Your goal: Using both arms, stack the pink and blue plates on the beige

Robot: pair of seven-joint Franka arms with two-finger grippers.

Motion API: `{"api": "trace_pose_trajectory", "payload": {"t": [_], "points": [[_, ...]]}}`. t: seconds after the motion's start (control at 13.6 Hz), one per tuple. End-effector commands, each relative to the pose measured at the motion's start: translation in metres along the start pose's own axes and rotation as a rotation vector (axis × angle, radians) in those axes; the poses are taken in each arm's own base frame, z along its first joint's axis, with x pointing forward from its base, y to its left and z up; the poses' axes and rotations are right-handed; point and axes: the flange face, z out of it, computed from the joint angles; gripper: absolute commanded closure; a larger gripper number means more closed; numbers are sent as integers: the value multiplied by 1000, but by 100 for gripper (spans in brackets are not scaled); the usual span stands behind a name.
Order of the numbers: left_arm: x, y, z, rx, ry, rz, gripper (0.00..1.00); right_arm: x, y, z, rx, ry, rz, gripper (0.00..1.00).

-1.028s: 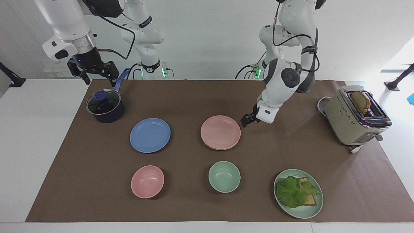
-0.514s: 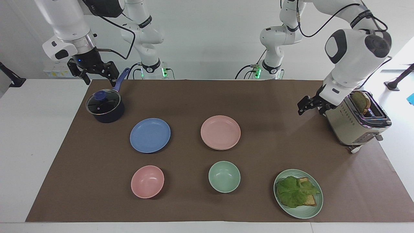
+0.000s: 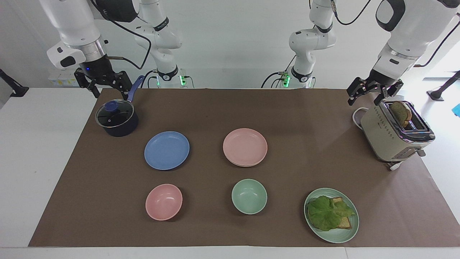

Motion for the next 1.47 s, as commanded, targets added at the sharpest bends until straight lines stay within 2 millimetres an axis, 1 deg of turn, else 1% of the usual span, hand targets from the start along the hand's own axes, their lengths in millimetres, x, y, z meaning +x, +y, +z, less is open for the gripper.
{"api": "trace_pose_trajectory", "payload": {"t": [0.0,0.07,0.15,0.22,0.29,0.44,0.51,0.59,0.66,0.81,0.88,1.03,1.1,1.18,1.25,1.32,1.4], "points": [[-3,-1,0,23,-11,10,0,-6,-5,52,-2,1,-1,0],[-3,-1,0,23,-11,10,0,-5,-7,74,0,7,-4,0],[-3,-1,0,23,-11,10,0,-3,-8,100,3,7,-9,0],[-3,-1,0,23,-11,10,0,3,-11,131,6,0,-16,0],[-3,-1,0,22,-11,10,0,10,-12,155,12,-5,-19,0],[-3,-1,0,22,-11,10,0,17,-14,191,20,2,-43,0],[-3,-1,0,23,-11,10,0,17,-14,212,24,-4,-47,0],[-3,-1,0,22,-11,10,0,15,-14,228,27,2,-49,0],[-3,-1,0,23,-11,10,0,13,-17,241,29,-3,-53,0],[-3,-1,0,22,-11,10,0,8,-18,258,32,-30,-55,0],[-3,-1,0,23,-11,10,0,9,-15,261,38,-23,-66,4],[-3,-1,0,23,-11,10,0,9,-11,279,133,-43,-52,7],[-3,-1,0,23,-11,10,0,9,-5,291,163,-52,-88,11],[-3,-1,0,23,-11,10,0,12,13,306,182,-37,-85,12],[-3,-1,0,23,-11,10,0,11,18,312,198,-29,-89,13],[-3,-1,0,23,-11,10,0,10,18,315,212,-28,-96,15],[-3,-1,0,22,-11,10,0,9,18,315,220,-28,-99,20]]}}
